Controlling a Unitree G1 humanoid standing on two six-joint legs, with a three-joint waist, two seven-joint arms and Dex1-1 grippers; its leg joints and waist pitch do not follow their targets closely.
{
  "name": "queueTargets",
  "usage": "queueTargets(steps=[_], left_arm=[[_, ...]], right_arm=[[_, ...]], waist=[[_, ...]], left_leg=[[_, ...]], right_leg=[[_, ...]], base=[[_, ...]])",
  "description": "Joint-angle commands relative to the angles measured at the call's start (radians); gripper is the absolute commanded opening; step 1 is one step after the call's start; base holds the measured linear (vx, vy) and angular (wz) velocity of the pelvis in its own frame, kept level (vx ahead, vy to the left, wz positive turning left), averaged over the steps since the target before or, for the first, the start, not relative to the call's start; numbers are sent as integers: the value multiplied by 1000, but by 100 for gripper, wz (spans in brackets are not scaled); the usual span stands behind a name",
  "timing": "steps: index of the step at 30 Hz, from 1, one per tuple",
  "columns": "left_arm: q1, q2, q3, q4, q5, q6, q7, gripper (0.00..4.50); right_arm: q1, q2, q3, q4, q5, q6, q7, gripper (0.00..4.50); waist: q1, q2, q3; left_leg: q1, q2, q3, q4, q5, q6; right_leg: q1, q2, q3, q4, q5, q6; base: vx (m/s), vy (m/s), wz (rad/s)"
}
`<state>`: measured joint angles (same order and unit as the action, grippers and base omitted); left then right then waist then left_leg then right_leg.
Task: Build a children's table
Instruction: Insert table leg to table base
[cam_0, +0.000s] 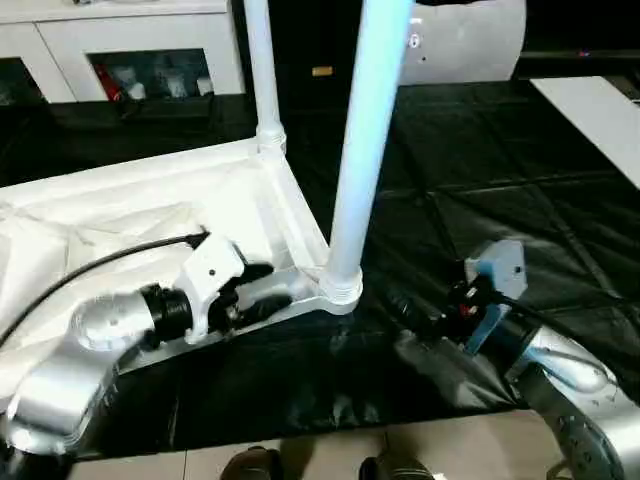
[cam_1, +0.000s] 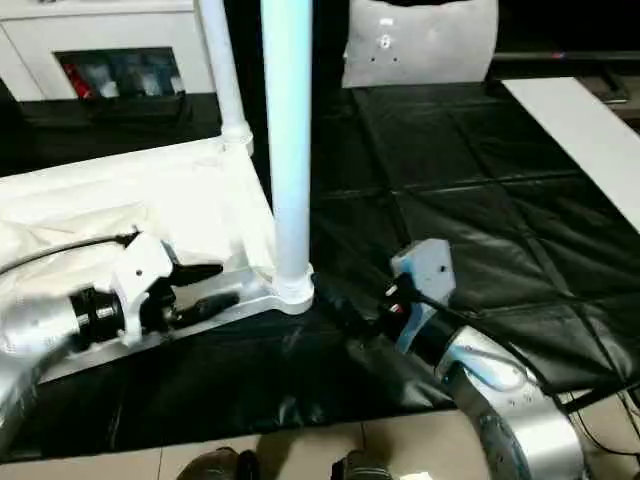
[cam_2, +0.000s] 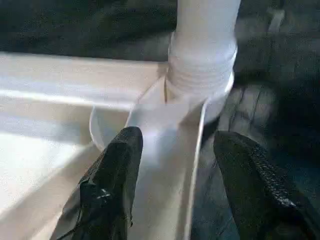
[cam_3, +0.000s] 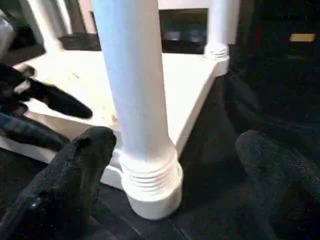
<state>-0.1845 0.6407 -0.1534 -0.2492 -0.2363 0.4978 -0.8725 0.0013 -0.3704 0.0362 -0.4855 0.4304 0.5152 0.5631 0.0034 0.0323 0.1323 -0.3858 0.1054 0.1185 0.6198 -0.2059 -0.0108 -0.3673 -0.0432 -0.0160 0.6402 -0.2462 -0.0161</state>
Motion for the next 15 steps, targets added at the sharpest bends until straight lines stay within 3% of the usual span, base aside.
queueTargets(steps=[1,4,5,6,7,11,15], left_arm=[[-28,12,-41,39,35,-5,-31,253],[-58,6,-55,72,38,-10,-50,253],[-72,5,-61,81,24,0,-69,253],[-81,9,-67,84,17,5,-84,253],[-86,10,-69,86,13,9,-90,253],[-111,14,-84,103,16,16,-102,253],[-97,15,-88,75,-2,36,-120,253]], right_arm=[[-1,-24,5,0,29,27,43,450],[1,-49,14,1,11,31,59,450],[3,-52,10,2,15,43,54,450],[4,-51,3,2,25,54,47,450],[4,-50,-4,2,37,65,42,450],[2,-50,-30,-5,85,113,32,450],[12,-125,36,-29,-15,89,64,450]], waist=[[1,10,-52],[4,9,-57],[6,12,-60],[5,7,-58],[5,12,-57],[7,11,-49],[5,14,-43]], left_leg=[[15,107,-45,-96,-146,59],[16,107,-40,-91,-68,90],[14,107,-41,-89,-46,98],[13,108,-39,-90,-44,104],[14,109,-39,-91,-62,102],[15,111,-37,-96,-124,87],[16,111,-35,-100,-149,65]], right_leg=[[29,-107,52,-77,-13,-242],[35,-109,49,-71,110,-263],[37,-111,46,-67,144,-275],[38,-113,46,-68,151,-284],[38,-114,46,-71,134,-291],[39,-117,49,-79,43,-301],[37,-116,53,-86,-31,-284]], base=[[0,0,0],[0,0,0],[0,0,0],[0,0,0],[0,0,0],[0,0,0],[0,0,0]])
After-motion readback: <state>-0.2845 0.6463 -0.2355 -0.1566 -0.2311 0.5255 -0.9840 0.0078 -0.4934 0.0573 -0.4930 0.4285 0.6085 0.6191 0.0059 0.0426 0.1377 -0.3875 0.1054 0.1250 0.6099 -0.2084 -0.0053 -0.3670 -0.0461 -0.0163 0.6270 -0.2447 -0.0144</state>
